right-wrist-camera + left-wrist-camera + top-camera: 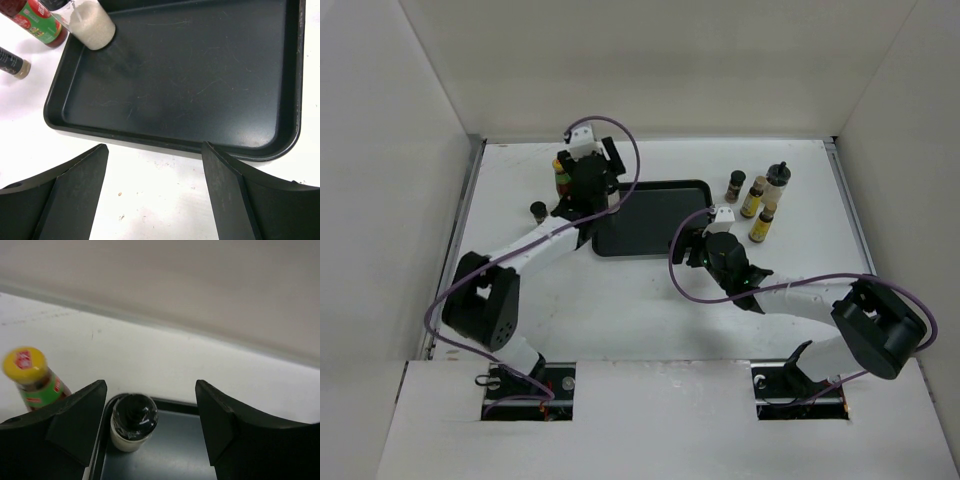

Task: Organize the condiment bottles

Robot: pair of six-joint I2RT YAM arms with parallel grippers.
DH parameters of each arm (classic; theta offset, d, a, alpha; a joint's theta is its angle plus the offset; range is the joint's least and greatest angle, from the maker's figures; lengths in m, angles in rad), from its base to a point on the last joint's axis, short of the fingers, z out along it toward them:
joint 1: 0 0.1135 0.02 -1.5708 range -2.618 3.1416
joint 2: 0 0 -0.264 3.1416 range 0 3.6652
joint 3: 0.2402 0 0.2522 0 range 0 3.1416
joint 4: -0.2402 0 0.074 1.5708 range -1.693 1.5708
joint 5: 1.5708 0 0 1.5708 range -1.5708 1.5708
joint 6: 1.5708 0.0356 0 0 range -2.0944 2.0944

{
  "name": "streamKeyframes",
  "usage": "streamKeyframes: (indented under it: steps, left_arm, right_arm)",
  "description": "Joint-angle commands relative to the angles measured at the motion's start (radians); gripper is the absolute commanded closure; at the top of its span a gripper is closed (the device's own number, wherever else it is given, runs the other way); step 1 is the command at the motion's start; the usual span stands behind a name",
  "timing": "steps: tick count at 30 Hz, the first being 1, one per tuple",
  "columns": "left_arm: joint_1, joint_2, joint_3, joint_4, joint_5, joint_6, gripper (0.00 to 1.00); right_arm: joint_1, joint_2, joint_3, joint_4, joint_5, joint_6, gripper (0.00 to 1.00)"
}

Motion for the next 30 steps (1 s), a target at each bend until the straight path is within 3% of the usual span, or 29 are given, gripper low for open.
streamKeyframes:
  steps: [1,8,22,30]
  left_arm:
    - [0.058,-0.121,-0.016,0.003,-0.008,0.007,0.31]
    - [0.214,-0.109,0.055,-0.134,0.025,0.001,0.31]
    - [0.288,0.12,0.224,-0.198,0.101,0.029,0.39]
    - [0.285,0.146,0.227,-0.205,0.094,0.026,0.65]
  right_arm:
    - [-0.003,-0.006,0.016,0.04,-0.01,0.003,0.18]
    - [-0.003,0.008,0.022,0.045,-0.01,0.002,0.16]
    - [-0.001,0.024,0.032,0.034,-0.013,-0.002,0.15]
    - [-0.001,0.023,0.033,0.026,-0.015,-0.006,0.15]
